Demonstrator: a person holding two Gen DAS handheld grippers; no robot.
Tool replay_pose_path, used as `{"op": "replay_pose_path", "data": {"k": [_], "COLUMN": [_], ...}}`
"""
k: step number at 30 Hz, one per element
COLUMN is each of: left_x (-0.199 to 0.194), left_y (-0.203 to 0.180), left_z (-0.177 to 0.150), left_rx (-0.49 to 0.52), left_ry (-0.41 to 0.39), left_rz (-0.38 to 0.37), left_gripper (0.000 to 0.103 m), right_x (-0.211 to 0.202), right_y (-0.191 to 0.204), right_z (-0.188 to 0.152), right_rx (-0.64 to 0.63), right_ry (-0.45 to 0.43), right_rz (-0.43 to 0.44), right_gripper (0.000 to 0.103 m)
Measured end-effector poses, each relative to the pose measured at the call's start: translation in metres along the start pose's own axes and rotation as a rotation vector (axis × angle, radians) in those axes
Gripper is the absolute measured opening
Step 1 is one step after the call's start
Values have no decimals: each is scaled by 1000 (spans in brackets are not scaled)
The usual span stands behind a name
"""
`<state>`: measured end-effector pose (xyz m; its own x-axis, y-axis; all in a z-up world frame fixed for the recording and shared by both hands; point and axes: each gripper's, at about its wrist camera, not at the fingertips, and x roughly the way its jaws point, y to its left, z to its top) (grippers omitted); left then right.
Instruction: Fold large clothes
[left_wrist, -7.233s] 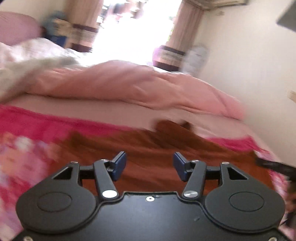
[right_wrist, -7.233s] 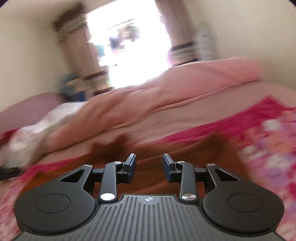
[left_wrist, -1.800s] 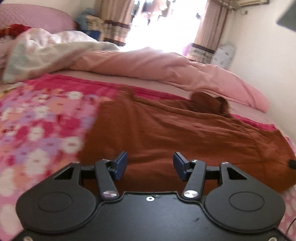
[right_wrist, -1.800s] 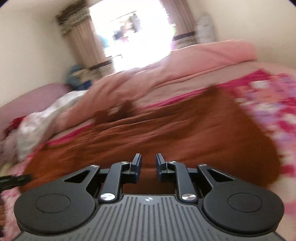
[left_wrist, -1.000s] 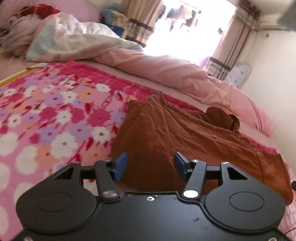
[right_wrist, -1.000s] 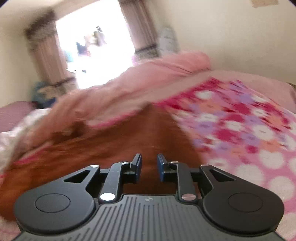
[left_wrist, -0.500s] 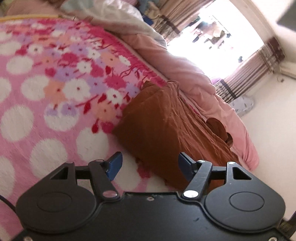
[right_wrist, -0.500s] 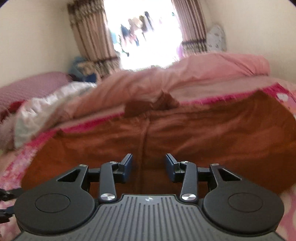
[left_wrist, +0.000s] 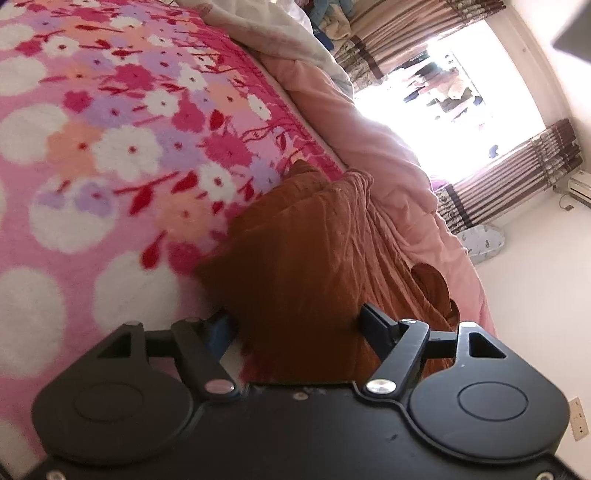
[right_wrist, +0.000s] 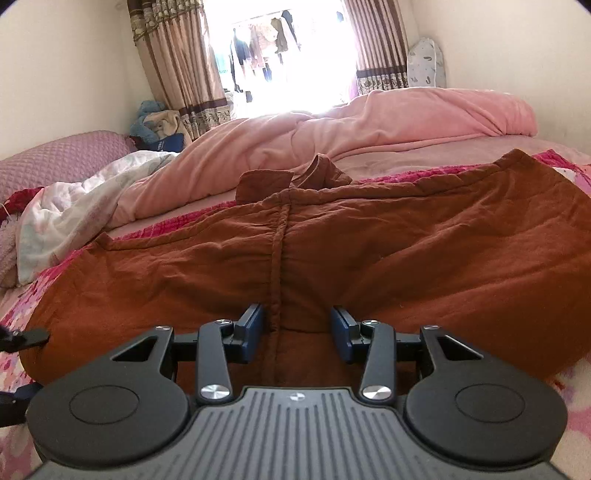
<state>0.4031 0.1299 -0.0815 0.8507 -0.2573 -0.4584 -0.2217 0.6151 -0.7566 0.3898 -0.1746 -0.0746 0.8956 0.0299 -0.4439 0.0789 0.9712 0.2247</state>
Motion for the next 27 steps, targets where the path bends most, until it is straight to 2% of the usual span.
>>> {"op": "replay_pose_path", "data": {"k": [8, 12, 15, 17, 20, 25, 27], "left_x": [32, 43, 44, 43, 40, 32, 28], "left_y": [-8, -12, -16, -16, -20, -41, -54], "left_z": [23, 31, 35, 36, 37, 39, 40], "left_rx": [-17, 13, 51, 64, 92, 150, 171], "left_ry": [-30, -35, -10, 1, 6, -7, -14], "left_rz": [13, 25, 31, 29, 2, -38, -68], "left_gripper": [76, 75, 69, 55, 42, 36, 35], "right_x": [0, 1, 1, 1, 1, -3, -9], "right_y": [0, 0, 1, 1, 2, -2, -8], "right_z": [1, 0, -2, -2, -1, 2, 6], "right_rx": [5, 3, -5, -4, 0, 12, 39], "right_ry": [9, 10, 6, 6, 9, 6, -4], "right_rz": [0, -5, -9, -10, -9, 5, 12], "right_gripper": [49, 49, 49, 49, 49, 50, 56]}}
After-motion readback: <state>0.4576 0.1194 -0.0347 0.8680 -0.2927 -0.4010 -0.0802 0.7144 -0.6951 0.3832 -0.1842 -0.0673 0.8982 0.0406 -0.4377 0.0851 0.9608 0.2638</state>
